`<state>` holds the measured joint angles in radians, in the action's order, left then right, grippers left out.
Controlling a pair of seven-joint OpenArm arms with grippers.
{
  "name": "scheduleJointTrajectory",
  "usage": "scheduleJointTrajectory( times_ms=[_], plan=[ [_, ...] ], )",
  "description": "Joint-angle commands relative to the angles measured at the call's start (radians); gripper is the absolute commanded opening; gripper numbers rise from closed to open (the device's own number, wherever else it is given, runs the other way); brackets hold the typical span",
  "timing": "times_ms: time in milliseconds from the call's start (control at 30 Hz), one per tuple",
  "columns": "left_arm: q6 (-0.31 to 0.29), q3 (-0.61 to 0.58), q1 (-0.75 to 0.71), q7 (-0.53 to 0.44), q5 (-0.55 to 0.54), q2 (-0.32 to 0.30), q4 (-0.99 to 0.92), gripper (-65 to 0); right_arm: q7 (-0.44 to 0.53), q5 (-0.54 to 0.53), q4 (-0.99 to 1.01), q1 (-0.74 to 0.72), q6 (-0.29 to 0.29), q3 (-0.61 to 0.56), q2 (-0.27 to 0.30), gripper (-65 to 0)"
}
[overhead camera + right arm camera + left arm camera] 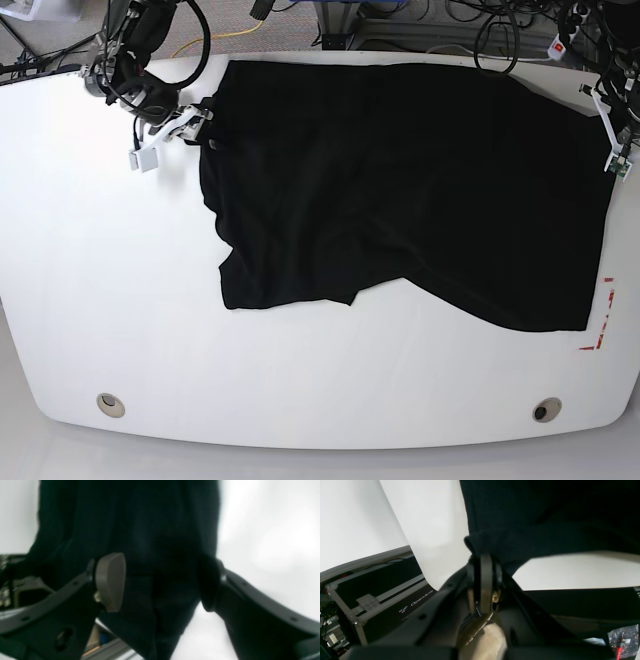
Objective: Fold the T-shirt properly
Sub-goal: 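Open the right gripper and withdraw it from the shirt, then grasp the shirt edge with both grippers and pull it toward the arms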
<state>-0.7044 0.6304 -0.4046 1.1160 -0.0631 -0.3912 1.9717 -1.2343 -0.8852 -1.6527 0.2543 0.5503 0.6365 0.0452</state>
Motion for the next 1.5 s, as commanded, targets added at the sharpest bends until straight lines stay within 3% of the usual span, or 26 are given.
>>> scheduleJointTrajectory(
  times_ms=[0,333,567,933,1000,1233,1333,1467],
  plan=[
    [0.006,0.006,0.0,-0.034,0.006,-0.021,0.011,-65.0,0.014,-0.013,-0.016,-0.003,0.004,0.01,0.02,-22.8],
    [0.006,0.004,-0.001,-0.043,0.006,-0.019,0.01,-65.0,-0.009,-0.056,-0.017,0.027,0.004,0.073,0.057,-22.8],
    [0.006,0.004,-0.001,-0.043,0.006,-0.019,0.01,-65.0,-0.006,-0.007,0.059,0.021,0.003,0.073,0.052,-22.8],
    [0.006,0.004,-0.001,-0.043,0.006,-0.019,0.01,-65.0,0.015,-0.002,0.098,-0.025,0.0,-0.025,-0.024,-23.1],
    [0.006,0.004,-0.001,-0.043,0.006,-0.019,0.01,-65.0,0.018,-0.001,0.099,-0.037,-0.02,-0.025,-0.026,-27.6],
    [0.006,0.004,0.002,-0.044,0.004,-0.019,0.01,-65.0,0.021,0.011,0.09,-0.048,-0.039,-0.02,-0.014,-65.0],
    [0.006,0.004,0.005,-0.046,-0.001,-0.007,0.01,-65.0,0.021,0.01,0.053,-0.031,-0.039,-0.016,0.017,-65.0],
    [0.006,0.004,0.036,-0.072,0.004,0.057,0.016,-65.0,0.02,0.008,-0.024,0.007,-0.037,0.033,0.025,-65.0]
  ],
)
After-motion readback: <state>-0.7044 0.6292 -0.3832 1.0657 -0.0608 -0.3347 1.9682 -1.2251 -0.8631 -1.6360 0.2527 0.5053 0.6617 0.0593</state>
